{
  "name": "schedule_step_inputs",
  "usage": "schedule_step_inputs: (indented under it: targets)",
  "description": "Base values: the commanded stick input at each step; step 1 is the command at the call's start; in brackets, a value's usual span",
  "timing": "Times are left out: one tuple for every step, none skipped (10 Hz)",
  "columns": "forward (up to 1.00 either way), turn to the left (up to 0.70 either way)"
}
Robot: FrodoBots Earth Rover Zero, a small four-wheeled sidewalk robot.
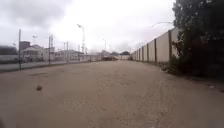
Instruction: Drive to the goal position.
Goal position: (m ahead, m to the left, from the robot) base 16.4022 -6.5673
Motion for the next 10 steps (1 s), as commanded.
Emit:
schedule_step_inputs:
  targets:
    - [1.0, 0.0]
    - [1.0, 0.0]
    - [1.0, 0.0]
    - [1.0, 0.0]
    - [1.0, 0.0]
    - [1.0, 0.0]
    - [1.0, 0.0]
    - [1.0, 0.0]
    - [1.0, 0.0]
    - [1.0, 0.0]
